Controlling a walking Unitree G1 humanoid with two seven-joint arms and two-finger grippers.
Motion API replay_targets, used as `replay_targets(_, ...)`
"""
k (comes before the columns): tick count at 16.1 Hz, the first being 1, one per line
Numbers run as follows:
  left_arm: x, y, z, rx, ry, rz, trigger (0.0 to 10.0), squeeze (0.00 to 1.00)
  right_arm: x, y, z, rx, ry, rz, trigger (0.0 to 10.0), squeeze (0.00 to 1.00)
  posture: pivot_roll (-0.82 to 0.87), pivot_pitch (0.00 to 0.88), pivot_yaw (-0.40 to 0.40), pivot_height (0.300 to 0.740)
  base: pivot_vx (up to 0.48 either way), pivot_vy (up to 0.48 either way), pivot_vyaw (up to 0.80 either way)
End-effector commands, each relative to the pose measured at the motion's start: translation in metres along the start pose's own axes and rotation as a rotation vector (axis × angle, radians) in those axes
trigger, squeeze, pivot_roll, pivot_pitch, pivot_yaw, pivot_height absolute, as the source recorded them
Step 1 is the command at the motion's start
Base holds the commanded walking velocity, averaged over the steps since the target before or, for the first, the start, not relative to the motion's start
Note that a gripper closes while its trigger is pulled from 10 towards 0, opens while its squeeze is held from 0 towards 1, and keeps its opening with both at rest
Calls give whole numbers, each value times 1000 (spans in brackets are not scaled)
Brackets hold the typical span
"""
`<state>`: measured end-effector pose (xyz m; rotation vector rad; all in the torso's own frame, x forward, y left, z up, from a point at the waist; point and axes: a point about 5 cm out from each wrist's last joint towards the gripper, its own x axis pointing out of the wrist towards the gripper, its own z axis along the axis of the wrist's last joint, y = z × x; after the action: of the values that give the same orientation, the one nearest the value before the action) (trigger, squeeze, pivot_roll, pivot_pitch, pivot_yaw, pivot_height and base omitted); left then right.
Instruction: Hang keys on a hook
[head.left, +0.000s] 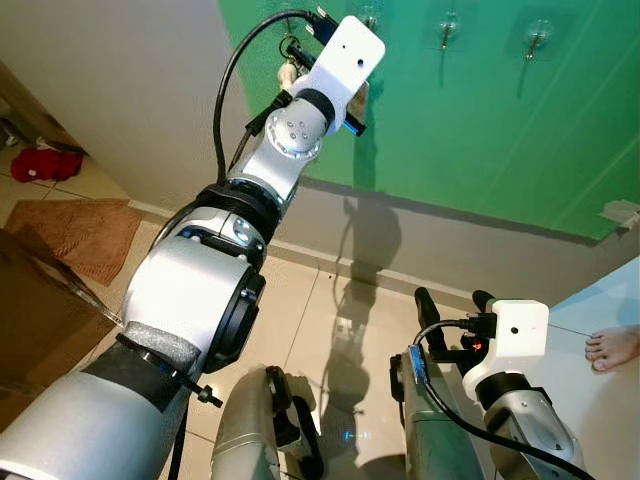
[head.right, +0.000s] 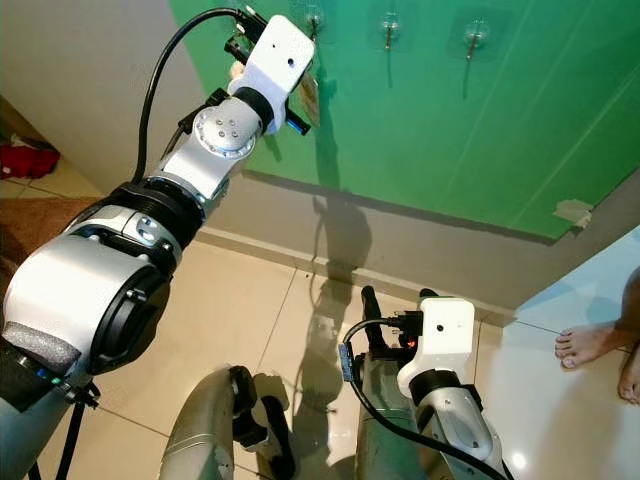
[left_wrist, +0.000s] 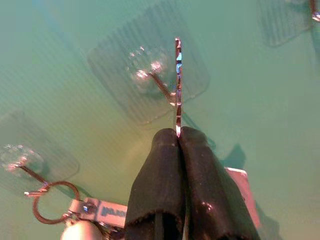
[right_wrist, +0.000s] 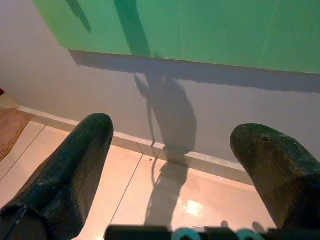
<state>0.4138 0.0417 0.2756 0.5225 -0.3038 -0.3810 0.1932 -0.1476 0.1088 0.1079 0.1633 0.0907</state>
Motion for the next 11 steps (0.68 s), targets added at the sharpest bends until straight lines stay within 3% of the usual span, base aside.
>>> replay_targets(1,-1,-5,-3,11,12,-25,0,0,-3,1,-3,8,16,3,10000,0,-462,244,124,634,0,0,0)
replay_targets(6,-2,-10,-8,10,21,-42,0,0,-2,0,-3,5,18,5,10000,0,-461,243,122,634,0,0,0)
replay_targets(8,-1,-3,-3,0,1,-13,0,0,-2,0,-3,5,17,4,10000,0,-462,243,124,634,0,0,0)
replay_targets(11,0,-7,1,-5,-12,-30,0,0,-2,0,-2,5,15,4,10000,0,-460,242,125,634,0,0,0)
